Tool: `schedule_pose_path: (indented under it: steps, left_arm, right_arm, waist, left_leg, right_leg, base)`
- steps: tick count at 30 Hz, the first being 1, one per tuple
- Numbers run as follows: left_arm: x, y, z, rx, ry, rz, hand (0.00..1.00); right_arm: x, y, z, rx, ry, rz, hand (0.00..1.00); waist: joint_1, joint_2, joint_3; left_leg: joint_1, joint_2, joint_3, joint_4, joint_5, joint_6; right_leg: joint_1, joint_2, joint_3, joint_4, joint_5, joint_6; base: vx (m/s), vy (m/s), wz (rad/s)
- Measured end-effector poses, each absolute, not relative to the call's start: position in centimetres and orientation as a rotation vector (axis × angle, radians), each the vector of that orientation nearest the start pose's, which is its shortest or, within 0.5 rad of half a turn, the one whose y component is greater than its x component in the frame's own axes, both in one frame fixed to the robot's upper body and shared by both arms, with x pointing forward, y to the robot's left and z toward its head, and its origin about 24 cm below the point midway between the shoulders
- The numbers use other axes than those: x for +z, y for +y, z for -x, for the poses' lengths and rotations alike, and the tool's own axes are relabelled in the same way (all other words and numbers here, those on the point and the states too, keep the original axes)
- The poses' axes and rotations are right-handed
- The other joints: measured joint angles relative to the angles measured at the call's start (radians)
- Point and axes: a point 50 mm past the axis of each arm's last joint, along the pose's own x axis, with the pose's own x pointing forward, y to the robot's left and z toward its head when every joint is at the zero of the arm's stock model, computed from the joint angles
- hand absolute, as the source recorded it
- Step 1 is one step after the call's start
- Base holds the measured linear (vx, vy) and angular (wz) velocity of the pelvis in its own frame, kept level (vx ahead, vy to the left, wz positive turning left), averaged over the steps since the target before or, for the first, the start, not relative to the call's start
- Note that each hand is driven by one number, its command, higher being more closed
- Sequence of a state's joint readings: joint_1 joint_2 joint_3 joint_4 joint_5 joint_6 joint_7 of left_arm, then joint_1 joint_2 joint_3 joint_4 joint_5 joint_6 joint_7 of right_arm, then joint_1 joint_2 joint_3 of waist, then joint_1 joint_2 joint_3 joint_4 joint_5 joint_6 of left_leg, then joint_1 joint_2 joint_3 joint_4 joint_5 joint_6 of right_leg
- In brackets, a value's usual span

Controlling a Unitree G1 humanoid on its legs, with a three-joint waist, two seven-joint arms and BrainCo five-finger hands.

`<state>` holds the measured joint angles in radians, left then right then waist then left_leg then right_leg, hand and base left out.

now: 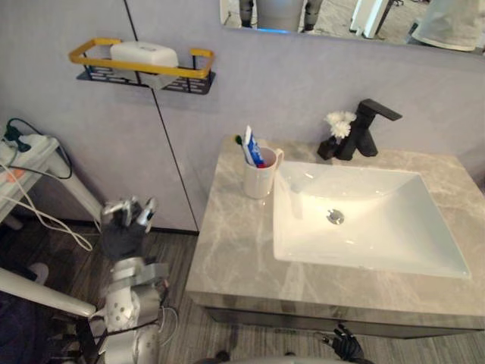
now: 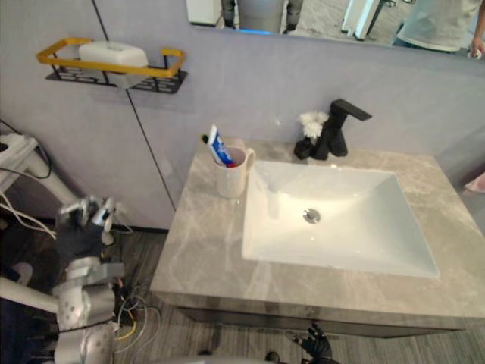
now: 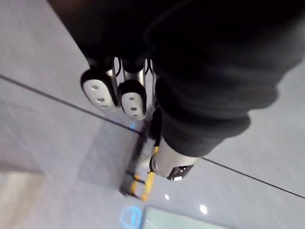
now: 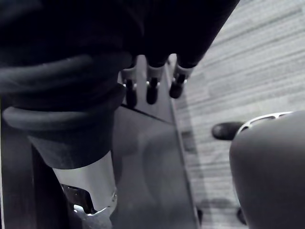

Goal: Organize washtable

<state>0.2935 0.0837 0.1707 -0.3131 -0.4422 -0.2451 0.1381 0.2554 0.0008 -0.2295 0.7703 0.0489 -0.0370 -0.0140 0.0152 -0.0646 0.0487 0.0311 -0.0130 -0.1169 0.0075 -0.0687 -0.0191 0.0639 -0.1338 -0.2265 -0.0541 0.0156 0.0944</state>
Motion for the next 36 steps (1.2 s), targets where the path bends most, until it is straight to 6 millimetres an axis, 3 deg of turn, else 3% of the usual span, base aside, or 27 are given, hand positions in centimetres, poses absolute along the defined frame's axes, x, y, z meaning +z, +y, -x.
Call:
schedule_pose_path:
  steps: [4,5,14,19,27,36]
  left_arm:
    - [3.3,25.3,-17.3,0.511,-0.115,0.305,1.0]
    - [2.3,25.5,-17.1,0.526,-0.065,0.316,0.0]
    - [-7.0,24.6,-14.8,0.561,0.393,0.303,0.0]
    - [-12.2,23.1,-10.8,0.552,0.728,0.227,0.0]
    - [-14.9,21.8,-7.8,0.467,0.962,0.116,0.0]
    - [-15.5,20.7,-8.0,0.347,1.025,0.026,0.0]
  right_arm:
    - [-14.6,-19.9,-7.6,-0.338,0.967,-0.12,0.0]
    - [-14.5,-20.0,-7.7,-0.337,0.958,-0.119,0.0]
    - [-14.1,-20.1,-7.5,-0.337,0.945,-0.12,0.0]
    - [-14.1,-19.8,-7.8,-0.338,0.939,-0.135,0.0]
    - [-15.0,-20.0,-7.4,-0.364,0.988,-0.149,0.0]
    - [-15.6,-19.5,-7.5,-0.344,1.027,-0.158,0.0]
  waist:
    - [0.001,-0.004,-0.01]
    - [0.002,-0.002,-0.02]
    - [-0.001,0.017,-0.044]
    - [0.0,0.022,-0.045]
    - [0.0,0.026,-0.046]
    - [-0.003,0.024,-0.03]
  left_leg:
    - [0.005,0.007,0.015,0.0,-0.004,0.003]
    - [0.008,0.009,0.018,0.0,-0.002,0.006]
    - [0.019,0.018,0.055,0.009,-0.008,-0.002]
    - [0.031,0.038,0.085,0.006,-0.012,-0.008]
    - [0.047,0.049,0.112,-0.022,-0.009,-0.013]
    - [0.067,0.044,0.129,-0.034,-0.01,-0.014]
  right_leg:
    - [-0.001,0.004,-0.001,0.001,-0.003,-0.003]
    - [0.0,0.005,0.001,0.0,-0.003,-0.005]
    - [0.006,0.002,0.01,0.0,-0.005,-0.004]
    - [0.006,0.018,0.014,-0.001,-0.004,-0.006]
    - [0.01,0.034,0.044,-0.042,0.017,-0.014]
    - [0.007,0.032,0.066,-0.043,0.018,-0.012]
  base:
    - [0.0,0.0,-0.08]
    - [0.06,0.01,-0.09]
    - [0.0,0.002,-0.06]
    - [-0.05,-0.03,-0.14]
    - [0.0,-0.016,-0.11]
    - [0.01,0.003,-0.07]
